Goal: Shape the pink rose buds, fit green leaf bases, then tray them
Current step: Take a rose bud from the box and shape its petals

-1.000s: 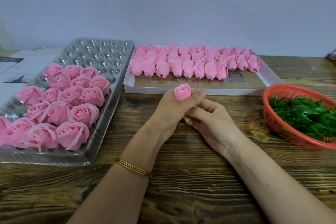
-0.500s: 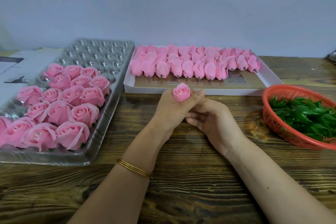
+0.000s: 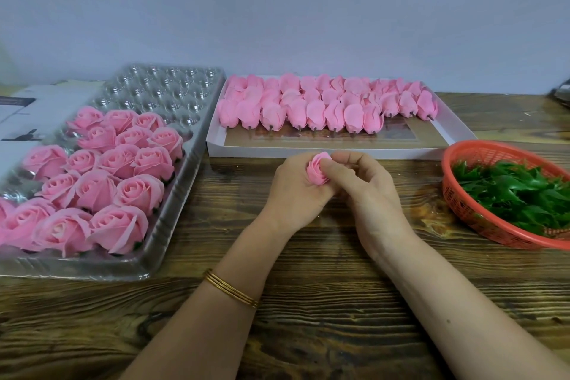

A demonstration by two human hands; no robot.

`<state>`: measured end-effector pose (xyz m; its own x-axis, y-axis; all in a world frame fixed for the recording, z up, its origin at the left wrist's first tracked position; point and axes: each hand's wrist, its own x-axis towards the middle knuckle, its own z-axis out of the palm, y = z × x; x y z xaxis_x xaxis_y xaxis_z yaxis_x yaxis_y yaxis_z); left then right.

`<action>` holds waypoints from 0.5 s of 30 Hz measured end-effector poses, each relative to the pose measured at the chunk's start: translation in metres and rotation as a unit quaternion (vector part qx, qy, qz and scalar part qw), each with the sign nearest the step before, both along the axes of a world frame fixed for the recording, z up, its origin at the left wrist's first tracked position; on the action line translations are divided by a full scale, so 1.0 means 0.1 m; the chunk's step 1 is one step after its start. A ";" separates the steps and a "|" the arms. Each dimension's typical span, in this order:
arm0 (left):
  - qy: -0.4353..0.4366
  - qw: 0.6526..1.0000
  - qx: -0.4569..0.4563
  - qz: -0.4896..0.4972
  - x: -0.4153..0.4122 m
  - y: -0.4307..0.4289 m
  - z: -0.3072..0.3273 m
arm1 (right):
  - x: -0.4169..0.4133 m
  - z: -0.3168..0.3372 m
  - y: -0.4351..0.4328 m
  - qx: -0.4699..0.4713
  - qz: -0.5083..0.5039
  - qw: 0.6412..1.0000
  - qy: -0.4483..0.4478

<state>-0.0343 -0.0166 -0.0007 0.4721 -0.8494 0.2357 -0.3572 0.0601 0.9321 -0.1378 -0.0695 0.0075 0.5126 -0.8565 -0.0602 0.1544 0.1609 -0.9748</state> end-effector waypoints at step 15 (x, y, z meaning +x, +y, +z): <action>0.003 1.000 0.013 0.020 -0.04 0.01 0.05 | 0.01 -0.02 0.01 -0.017 0.019 0.999 -0.020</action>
